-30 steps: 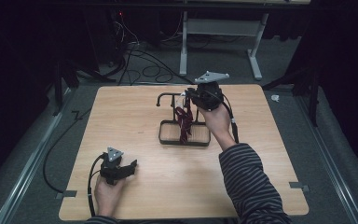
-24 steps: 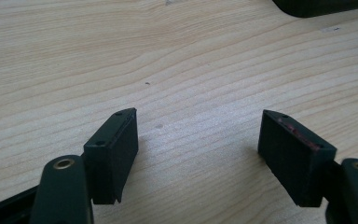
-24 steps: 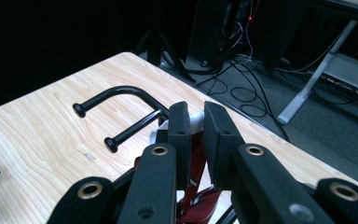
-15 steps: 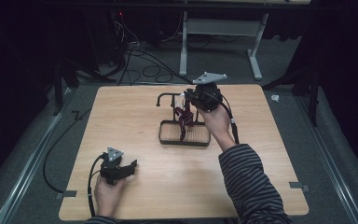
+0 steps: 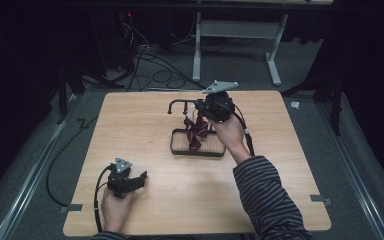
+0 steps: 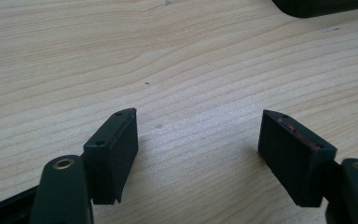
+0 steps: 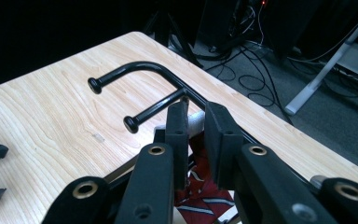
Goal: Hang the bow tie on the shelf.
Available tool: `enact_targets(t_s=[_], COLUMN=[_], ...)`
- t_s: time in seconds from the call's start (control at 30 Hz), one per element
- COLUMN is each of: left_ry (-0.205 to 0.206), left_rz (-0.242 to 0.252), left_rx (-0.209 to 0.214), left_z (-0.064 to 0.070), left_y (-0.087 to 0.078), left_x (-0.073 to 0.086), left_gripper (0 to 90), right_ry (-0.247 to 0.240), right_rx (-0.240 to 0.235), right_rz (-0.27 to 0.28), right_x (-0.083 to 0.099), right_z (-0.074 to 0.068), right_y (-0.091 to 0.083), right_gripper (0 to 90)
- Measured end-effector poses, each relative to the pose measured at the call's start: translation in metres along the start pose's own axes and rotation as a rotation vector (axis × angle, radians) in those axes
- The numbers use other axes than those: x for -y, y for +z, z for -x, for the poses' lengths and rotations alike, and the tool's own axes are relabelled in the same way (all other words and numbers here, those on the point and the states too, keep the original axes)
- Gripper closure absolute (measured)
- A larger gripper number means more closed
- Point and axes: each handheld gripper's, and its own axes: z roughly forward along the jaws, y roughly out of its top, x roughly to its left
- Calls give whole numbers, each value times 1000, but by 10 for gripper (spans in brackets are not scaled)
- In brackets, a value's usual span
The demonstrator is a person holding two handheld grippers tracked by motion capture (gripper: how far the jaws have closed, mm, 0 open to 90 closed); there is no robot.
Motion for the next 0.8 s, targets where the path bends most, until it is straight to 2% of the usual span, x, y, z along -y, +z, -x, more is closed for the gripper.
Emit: enact_targets(t_s=[0.1,0.2,0.37,0.5,0.8], left_ry=[2,4,5,7,8], left_rz=[0,-1,-1,-2,-4], left_rx=[-1,-2,-4,-4,-4], left_z=[0,0,0,0,0], left_y=[0,0,0,0,0], left_x=[0,0,0,0,0], left_gripper=[291,291,291,291,291], right_ry=[0,16,17,24,61], right_rx=[-2,-10,-9,-6,-10], right_rz=[-7,-13,-9,-6,34], right_x=[1,3,4,5,9], right_z=[1,3,4,4,11], right_y=[1,1,-2,-4,-15], right_gripper=[811,747,727,669,625])
